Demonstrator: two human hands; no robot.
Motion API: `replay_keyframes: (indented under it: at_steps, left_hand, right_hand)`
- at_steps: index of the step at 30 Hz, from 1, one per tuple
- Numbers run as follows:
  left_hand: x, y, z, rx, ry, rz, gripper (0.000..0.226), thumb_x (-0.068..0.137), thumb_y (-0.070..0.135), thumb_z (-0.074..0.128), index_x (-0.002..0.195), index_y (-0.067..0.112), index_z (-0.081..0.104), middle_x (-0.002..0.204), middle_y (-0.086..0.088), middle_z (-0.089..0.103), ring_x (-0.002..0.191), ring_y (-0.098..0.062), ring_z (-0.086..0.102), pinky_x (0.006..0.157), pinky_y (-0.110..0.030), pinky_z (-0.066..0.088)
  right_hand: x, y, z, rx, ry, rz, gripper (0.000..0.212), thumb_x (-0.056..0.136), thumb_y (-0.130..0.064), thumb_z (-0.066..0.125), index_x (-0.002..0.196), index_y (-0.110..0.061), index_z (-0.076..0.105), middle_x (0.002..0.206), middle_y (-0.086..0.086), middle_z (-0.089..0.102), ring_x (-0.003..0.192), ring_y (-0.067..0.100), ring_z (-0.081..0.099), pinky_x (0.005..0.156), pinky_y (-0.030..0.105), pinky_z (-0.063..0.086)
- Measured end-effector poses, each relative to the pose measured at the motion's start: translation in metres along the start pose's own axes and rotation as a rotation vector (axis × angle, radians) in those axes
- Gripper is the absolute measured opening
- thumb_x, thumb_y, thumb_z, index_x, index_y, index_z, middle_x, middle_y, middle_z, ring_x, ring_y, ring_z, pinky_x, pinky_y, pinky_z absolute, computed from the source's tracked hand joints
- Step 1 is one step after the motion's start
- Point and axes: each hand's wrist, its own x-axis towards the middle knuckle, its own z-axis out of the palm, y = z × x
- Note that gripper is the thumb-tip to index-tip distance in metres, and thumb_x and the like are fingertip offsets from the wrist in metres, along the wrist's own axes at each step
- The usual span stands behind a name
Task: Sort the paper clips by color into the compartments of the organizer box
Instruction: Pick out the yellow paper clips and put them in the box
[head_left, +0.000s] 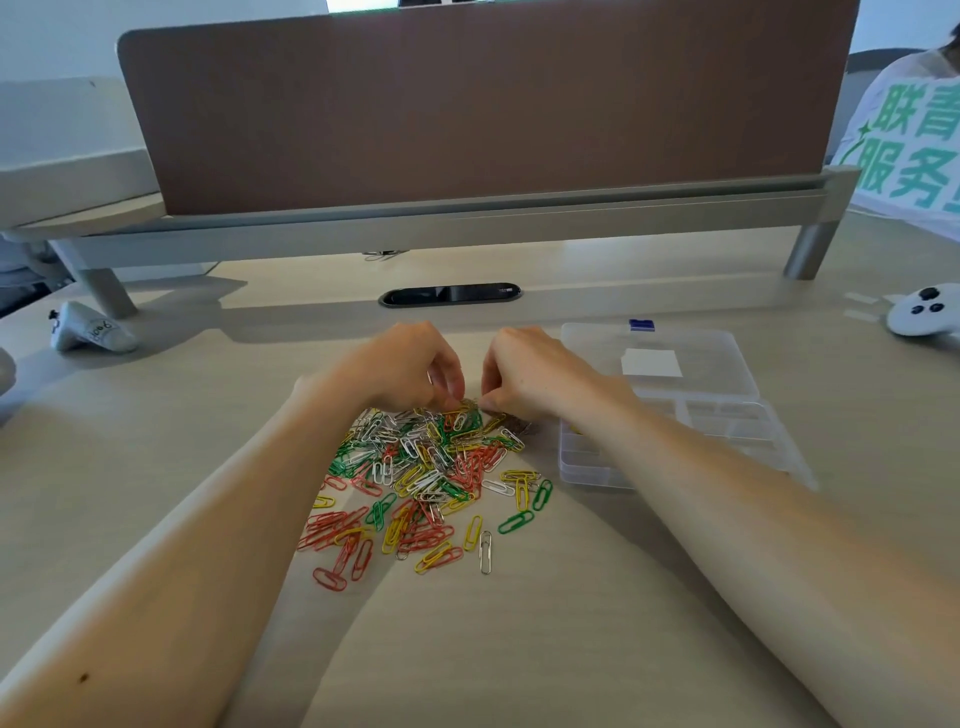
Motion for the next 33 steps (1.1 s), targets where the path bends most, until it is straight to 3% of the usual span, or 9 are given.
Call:
replay_keyframes:
  at_steps: [8,15,19,24,28,33]
  left_hand:
    - [-0.003,0.002,-0.004,-0.018,-0.044,-0.032,0.008,0.077,0.020,0.078,0.077,0.026,0.072,0.080,0.008,0.071,0.070,-0.006,0.064,0.074,-0.029,0.053]
    - [-0.004,0.003,-0.004,0.043,-0.059,-0.023,0.004,0.081,0.023,0.074,0.079,0.025,0.071,0.083,0.007,0.069,0.073,-0.007,0.061,0.072,-0.027,0.048]
    - [-0.005,0.001,-0.010,0.016,-0.006,-0.012,0.007,0.084,0.016,0.071,0.079,0.020,0.068,0.073,0.010,0.065,0.071,-0.006,0.062,0.070,-0.023,0.045]
    - [-0.005,-0.003,-0.011,-0.108,0.063,-0.035,0.014,0.083,0.009,0.071,0.076,0.021,0.067,0.071,0.006,0.071,0.066,-0.004,0.067,0.070,-0.021,0.053]
    - [-0.006,-0.007,-0.009,-0.151,0.014,-0.067,0.015,0.082,0.000,0.069,0.082,0.015,0.071,0.070,0.003,0.072,0.065,-0.007,0.069,0.069,-0.023,0.057]
    - [-0.007,-0.007,-0.011,-0.147,0.015,-0.060,0.013,0.084,0.005,0.069,0.090,0.015,0.074,0.076,0.000,0.074,0.067,-0.006,0.069,0.067,-0.017,0.054]
  right_hand:
    - [0.002,0.005,0.001,-0.053,-0.014,0.013,0.005,0.082,-0.012,0.069,0.085,-0.013,0.073,0.097,0.008,0.067,0.091,0.028,0.062,0.074,0.036,0.052]
    - [-0.002,0.005,-0.001,-0.055,-0.072,0.002,0.011,0.086,-0.008,0.061,0.087,-0.005,0.072,0.097,0.011,0.066,0.091,0.031,0.063,0.076,0.041,0.056]
    - [-0.002,0.006,-0.004,-0.038,-0.090,0.010,0.019,0.082,-0.002,0.055,0.087,0.002,0.072,0.100,0.019,0.069,0.098,0.035,0.062,0.076,0.045,0.055]
    - [-0.004,0.008,-0.014,0.018,-0.072,-0.004,0.013,0.088,-0.006,0.061,0.089,-0.004,0.074,0.089,0.006,0.070,0.085,0.022,0.063,0.073,0.037,0.054]
    - [-0.004,0.010,-0.017,0.054,-0.065,-0.016,0.011,0.090,-0.010,0.062,0.091,-0.009,0.073,0.070,-0.012,0.054,0.069,0.007,0.052,0.065,0.025,0.041]
    - [-0.005,0.012,-0.020,0.063,-0.076,-0.036,0.012,0.090,-0.009,0.062,0.092,-0.006,0.074,0.080,-0.002,0.064,0.072,0.010,0.056,0.067,0.027,0.048]
